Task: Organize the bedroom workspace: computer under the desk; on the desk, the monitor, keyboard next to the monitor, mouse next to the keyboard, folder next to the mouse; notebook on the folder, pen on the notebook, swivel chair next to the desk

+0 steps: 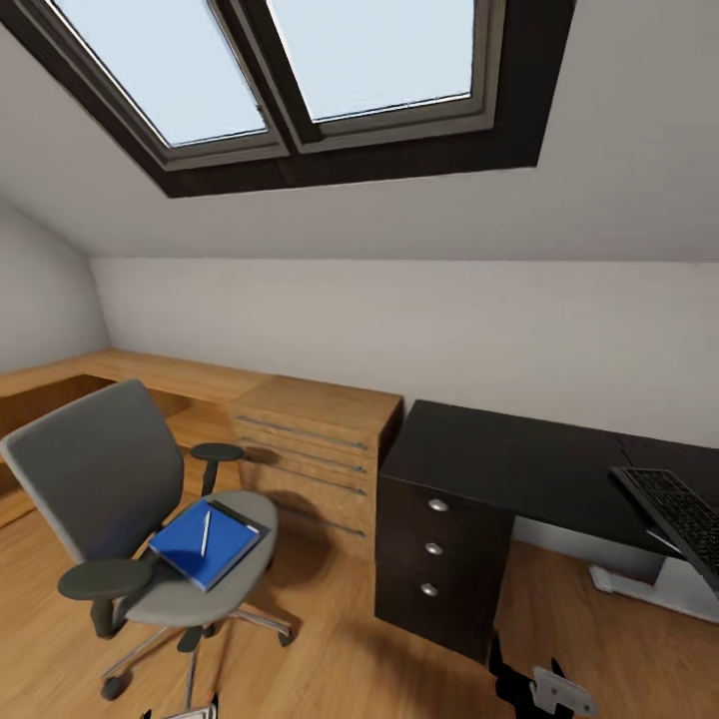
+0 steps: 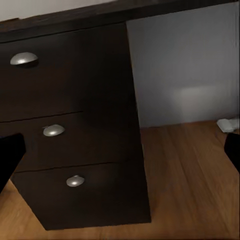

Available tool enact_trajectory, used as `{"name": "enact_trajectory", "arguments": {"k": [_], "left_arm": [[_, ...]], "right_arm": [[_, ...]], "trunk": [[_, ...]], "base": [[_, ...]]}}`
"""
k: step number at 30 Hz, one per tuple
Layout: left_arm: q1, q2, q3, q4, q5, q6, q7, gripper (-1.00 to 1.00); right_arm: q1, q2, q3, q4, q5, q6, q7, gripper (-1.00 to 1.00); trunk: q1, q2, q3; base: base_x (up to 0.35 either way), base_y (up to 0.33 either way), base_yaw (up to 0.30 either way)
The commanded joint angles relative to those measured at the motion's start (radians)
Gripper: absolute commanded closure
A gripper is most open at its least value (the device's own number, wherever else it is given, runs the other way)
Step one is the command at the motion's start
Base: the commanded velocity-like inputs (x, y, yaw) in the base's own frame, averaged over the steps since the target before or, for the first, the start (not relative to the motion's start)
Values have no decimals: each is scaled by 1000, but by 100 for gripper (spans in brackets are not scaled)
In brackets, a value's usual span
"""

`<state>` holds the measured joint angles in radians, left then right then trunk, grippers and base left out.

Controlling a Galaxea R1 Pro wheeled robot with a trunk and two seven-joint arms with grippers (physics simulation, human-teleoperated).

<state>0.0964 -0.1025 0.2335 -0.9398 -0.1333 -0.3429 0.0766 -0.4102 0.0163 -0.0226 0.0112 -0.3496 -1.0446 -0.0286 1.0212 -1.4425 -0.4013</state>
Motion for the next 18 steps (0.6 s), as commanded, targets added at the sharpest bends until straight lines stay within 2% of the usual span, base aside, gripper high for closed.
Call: {"name": "enact_trajectory", "arguments": {"k": [1,6,12,14,17,18], "left_arm": [[10,-6,2,-15,-11,10,5,-100],[37,-21,0,-43,-14,55,4,-100],[47,-27,-7,18,-18,78,5,-100],[48,-28,-8,37,-18,80,5,-100],[50,-30,-9,56,-18,81,4,-100],[50,-31,-9,67,-18,80,3,-100]], "right_arm": [[-1,2,-2,1,3,-3,-7,-100],[-1,11,-1,1,3,-3,-17,-100],[-1,14,1,2,6,-3,-20,-100],[-1,14,2,2,10,-3,-20,-100],[-1,13,2,3,29,-3,-20,-100],[-1,11,1,5,60,-3,-20,-100]], "trunk": [[-4,7,3],[-23,42,22],[-46,84,44],[-46,84,45],[-46,84,47],[-46,84,48]], "base": [[0,0,-278],[0,0,-278],[0,0,-278],[0,0,-278],[0,0,-278],[0,0,-278]]}}
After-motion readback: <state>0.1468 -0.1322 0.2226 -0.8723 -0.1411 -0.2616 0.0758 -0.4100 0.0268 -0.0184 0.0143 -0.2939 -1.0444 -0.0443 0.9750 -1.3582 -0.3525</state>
